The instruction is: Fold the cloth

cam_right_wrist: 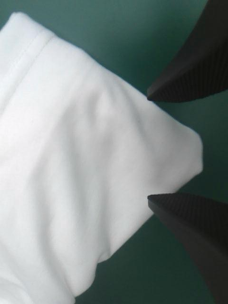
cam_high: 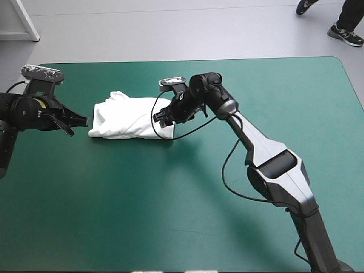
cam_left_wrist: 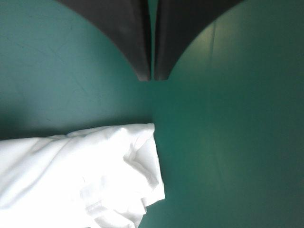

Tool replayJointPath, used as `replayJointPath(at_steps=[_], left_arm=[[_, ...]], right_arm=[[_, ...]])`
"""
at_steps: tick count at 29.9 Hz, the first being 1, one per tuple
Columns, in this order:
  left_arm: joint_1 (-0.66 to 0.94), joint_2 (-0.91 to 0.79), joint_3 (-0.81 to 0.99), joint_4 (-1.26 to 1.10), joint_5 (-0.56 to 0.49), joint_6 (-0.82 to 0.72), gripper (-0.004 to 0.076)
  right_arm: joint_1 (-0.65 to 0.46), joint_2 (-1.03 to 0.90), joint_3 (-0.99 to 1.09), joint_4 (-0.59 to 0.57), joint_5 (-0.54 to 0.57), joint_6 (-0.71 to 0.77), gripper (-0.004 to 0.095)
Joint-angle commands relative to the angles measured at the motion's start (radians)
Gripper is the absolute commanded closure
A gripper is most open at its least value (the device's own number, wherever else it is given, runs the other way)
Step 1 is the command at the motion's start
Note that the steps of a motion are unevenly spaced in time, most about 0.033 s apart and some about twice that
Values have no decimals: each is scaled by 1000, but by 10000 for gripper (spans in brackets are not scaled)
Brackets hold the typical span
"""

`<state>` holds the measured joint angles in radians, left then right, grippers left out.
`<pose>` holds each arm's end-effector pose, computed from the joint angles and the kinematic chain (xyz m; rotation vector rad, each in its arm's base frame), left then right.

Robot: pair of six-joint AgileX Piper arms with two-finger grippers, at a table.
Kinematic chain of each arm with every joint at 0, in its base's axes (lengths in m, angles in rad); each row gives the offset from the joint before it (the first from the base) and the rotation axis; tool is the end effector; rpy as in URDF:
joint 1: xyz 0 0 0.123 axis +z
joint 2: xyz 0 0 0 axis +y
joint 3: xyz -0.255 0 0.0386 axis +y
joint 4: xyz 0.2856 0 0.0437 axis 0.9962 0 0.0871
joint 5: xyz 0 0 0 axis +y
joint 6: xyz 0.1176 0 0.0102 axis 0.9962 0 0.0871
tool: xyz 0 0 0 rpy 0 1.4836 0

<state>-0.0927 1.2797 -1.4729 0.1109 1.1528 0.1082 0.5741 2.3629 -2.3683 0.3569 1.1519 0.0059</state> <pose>0.3111 -0.0169 0.3863 0.2546 2.4273 0.1507 0.4423 0.3309 0.2237 -0.6728 2.5935 0.6723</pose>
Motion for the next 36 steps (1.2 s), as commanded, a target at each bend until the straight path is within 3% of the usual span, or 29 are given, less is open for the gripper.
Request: replayJointPath(at_steps=[1, 9, 12, 17, 21, 26, 36], left_arm=[[-3, -47, -33, -2, -37, -2, 705], [-3, -58, -33, -5, -27, 0, 705], [-3, -58, -33, -6, -29, 1, 705], [-3, -58, -33, -22, -29, 7, 705], [-3, -58, -33, -25, -29, 14, 705], [-3, -58, -33, -25, -29, 36, 705], [-3, -58, -33, -25, -17, 52, 705]], right_arm=[[-1, -41, -24, 14, -77, 3, 374], [-1, 22, -24, 36, -115, -15, 406], [-1, 24, -24, 43, -124, -17, 534], [-3, 19, -73, 22, -109, -39, 915], [-6, 19, -151, -40, -43, -30, 925], [-34, 12, -213, -214, 28, 26, 925], [-236, 1, -213, -248, 28, 91, 925]])
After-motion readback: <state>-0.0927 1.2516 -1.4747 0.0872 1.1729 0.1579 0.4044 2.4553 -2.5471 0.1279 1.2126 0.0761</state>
